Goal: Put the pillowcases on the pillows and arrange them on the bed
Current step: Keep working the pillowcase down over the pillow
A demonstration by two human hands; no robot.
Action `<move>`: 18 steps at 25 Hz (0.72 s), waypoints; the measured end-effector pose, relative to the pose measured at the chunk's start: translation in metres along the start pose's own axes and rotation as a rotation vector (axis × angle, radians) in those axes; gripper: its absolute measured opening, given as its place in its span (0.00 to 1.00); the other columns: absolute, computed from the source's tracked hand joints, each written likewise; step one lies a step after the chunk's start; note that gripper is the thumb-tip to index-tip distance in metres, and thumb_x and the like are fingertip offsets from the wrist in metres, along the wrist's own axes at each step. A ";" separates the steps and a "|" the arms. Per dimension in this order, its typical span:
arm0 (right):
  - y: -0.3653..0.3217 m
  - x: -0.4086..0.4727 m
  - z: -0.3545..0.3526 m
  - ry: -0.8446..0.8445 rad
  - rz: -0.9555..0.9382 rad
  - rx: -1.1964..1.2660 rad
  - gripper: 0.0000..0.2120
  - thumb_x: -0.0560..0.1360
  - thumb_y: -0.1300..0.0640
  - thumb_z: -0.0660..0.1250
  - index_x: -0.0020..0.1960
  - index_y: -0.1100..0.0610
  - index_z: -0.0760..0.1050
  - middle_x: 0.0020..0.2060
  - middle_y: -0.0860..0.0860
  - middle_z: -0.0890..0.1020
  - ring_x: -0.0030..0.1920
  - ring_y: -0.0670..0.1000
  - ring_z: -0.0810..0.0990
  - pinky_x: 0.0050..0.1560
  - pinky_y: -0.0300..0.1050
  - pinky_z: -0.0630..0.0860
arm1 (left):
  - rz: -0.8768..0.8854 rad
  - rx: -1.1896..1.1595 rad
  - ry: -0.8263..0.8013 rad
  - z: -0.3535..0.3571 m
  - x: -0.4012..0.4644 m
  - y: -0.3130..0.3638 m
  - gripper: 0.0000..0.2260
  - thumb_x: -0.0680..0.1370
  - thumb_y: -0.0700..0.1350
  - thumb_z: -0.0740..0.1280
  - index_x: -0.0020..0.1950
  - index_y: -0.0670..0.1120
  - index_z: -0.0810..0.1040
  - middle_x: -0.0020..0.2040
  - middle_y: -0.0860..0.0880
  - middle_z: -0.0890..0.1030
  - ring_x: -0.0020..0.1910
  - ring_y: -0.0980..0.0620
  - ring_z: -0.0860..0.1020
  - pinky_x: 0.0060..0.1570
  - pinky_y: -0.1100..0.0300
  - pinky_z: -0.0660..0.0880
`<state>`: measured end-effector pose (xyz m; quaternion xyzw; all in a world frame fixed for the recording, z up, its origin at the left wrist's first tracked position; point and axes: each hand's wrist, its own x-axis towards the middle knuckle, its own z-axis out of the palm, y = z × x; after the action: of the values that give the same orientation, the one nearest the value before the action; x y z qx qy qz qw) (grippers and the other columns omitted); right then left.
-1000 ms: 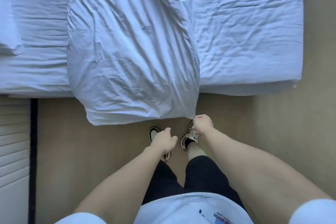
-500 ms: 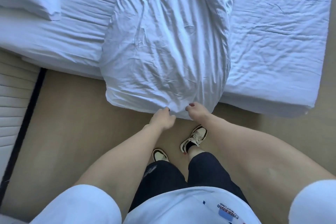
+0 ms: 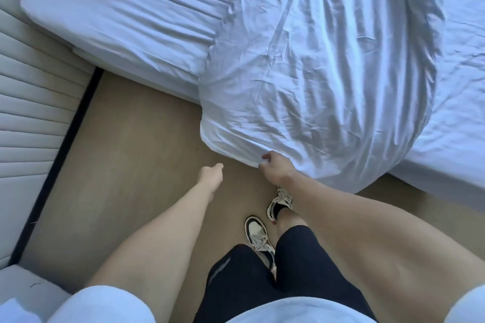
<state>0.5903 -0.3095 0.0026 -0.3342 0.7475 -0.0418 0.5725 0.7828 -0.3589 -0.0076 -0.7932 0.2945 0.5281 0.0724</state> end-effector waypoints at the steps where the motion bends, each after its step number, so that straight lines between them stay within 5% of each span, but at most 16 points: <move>1: -0.012 0.020 0.006 -0.015 -0.053 -0.041 0.21 0.81 0.54 0.63 0.73 0.56 0.70 0.70 0.55 0.74 0.69 0.55 0.74 0.68 0.48 0.72 | -0.039 -0.082 -0.004 -0.004 0.020 0.008 0.20 0.82 0.54 0.60 0.60 0.38 0.75 0.53 0.42 0.80 0.47 0.44 0.76 0.47 0.53 0.70; 5: -0.065 0.088 0.030 0.050 -0.272 -0.178 0.20 0.79 0.57 0.62 0.71 0.56 0.72 0.63 0.55 0.79 0.63 0.55 0.78 0.63 0.52 0.75 | -0.075 -0.207 -0.081 -0.009 0.109 0.036 0.33 0.74 0.71 0.62 0.64 0.45 0.74 0.57 0.46 0.81 0.58 0.43 0.79 0.63 0.46 0.74; 7: -0.084 0.118 0.039 0.125 -0.256 -0.217 0.18 0.78 0.55 0.61 0.67 0.55 0.75 0.57 0.56 0.84 0.58 0.57 0.81 0.58 0.51 0.78 | -0.105 -0.471 -0.259 -0.009 0.152 0.048 0.42 0.67 0.75 0.66 0.70 0.47 0.75 0.61 0.47 0.82 0.61 0.43 0.80 0.66 0.44 0.74; 11: -0.101 0.168 0.064 0.192 -0.080 -0.208 0.17 0.76 0.41 0.65 0.57 0.52 0.77 0.47 0.53 0.86 0.49 0.57 0.84 0.52 0.52 0.81 | -0.170 -1.054 -0.606 -0.028 0.217 0.077 0.28 0.78 0.57 0.69 0.74 0.44 0.74 0.68 0.37 0.78 0.66 0.34 0.77 0.70 0.37 0.69; 14: -0.111 0.174 0.076 0.224 -0.021 -0.069 0.19 0.70 0.34 0.66 0.46 0.50 0.75 0.36 0.49 0.85 0.38 0.54 0.84 0.44 0.54 0.82 | -0.114 -1.278 -0.724 -0.047 0.224 0.062 0.24 0.74 0.45 0.68 0.70 0.41 0.75 0.70 0.36 0.75 0.70 0.31 0.72 0.70 0.34 0.66; 18: -0.128 0.152 0.082 0.288 0.056 0.025 0.16 0.70 0.40 0.63 0.38 0.53 0.74 0.28 0.50 0.81 0.32 0.55 0.82 0.38 0.58 0.80 | -0.269 -1.546 -0.766 -0.062 0.204 0.012 0.28 0.63 0.40 0.67 0.64 0.47 0.76 0.72 0.43 0.73 0.73 0.38 0.68 0.75 0.40 0.60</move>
<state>0.7021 -0.4660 -0.0943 -0.2965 0.8304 -0.0826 0.4645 0.8807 -0.4747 -0.1576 -0.4160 -0.2872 0.7972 -0.3301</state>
